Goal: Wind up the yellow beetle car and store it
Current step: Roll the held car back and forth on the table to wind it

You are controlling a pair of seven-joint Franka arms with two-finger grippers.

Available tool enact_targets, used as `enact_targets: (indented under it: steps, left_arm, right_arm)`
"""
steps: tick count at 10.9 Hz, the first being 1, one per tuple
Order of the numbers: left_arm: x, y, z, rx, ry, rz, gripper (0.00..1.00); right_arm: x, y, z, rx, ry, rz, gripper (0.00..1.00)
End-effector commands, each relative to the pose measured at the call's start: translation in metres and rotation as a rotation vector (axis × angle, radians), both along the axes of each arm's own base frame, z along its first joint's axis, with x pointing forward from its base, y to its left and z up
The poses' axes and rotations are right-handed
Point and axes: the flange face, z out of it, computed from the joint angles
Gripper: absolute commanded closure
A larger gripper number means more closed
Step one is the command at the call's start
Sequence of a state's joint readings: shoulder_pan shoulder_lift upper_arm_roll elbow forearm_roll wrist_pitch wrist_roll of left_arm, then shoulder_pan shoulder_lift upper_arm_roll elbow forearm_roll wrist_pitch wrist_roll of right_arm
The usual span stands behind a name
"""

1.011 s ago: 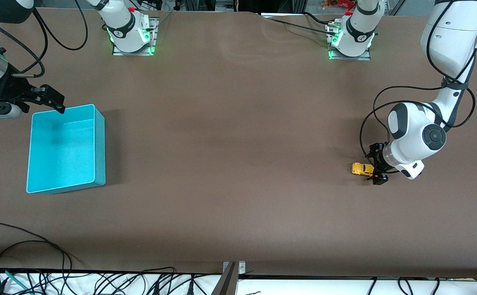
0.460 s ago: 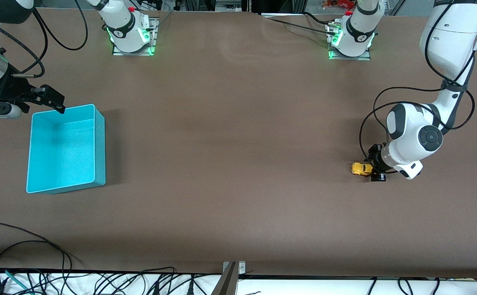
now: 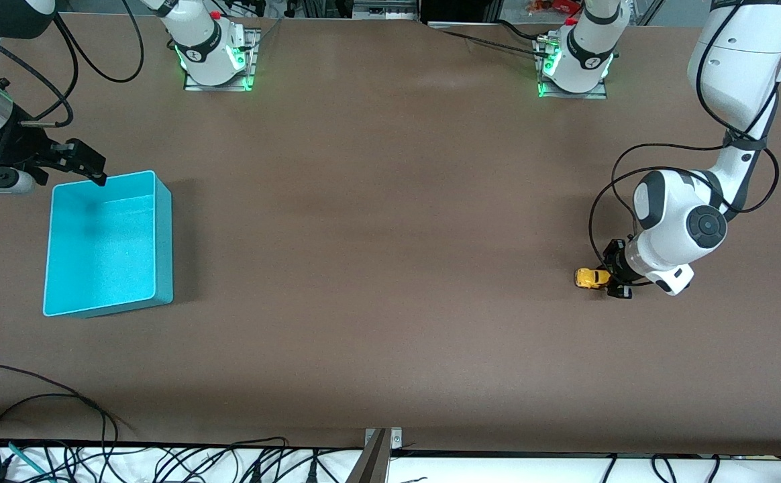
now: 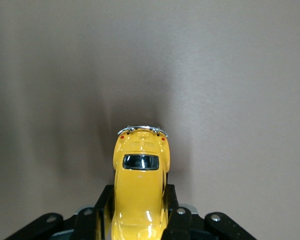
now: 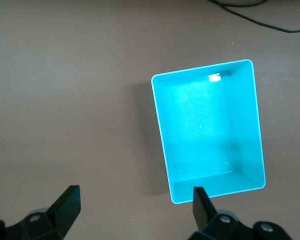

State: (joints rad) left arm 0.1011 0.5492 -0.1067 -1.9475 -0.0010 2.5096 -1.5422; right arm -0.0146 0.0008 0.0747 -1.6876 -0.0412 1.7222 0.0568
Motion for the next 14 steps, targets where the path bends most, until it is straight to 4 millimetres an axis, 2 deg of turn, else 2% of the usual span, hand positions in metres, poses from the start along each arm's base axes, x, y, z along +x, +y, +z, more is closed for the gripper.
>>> enact_targets:
  steps: [1, 2, 6, 8, 11, 14]
  left_arm:
    - [0.009, -0.041, 0.02, 0.0, 0.018, -0.022, 1.0]
    - [0.008, -0.055, 0.02, -0.014, 0.019, -0.04, 1.0]
    - [0.002, -0.076, 0.002, -0.027, 0.047, -0.076, 1.0]
    - [0.001, -0.076, -0.01, -0.021, 0.06, -0.072, 1.0]
    - [0.006, -0.075, -0.013, -0.021, 0.06, -0.027, 1.0]
    - [0.007, -0.052, -0.016, -0.008, 0.063, 0.012, 1.0]
  right_arm:
    - [0.001, -0.001, 0.007, 0.0, 0.004, 0.013, 0.0]
    - [0.001, -0.001, 0.007, 0.0, 0.004, 0.013, 0.0]
    - [0.002, -0.001, 0.006, 0.0, 0.005, 0.013, 0.0]
    - [0.001, 0.0, 0.006, 0.0, 0.007, 0.014, 0.0]
    - [0.001, 0.0, 0.006, 0.0, 0.007, 0.013, 0.0]
    - [0.001, 0.0, 0.006, 0.0, 0.007, 0.013, 0.0]
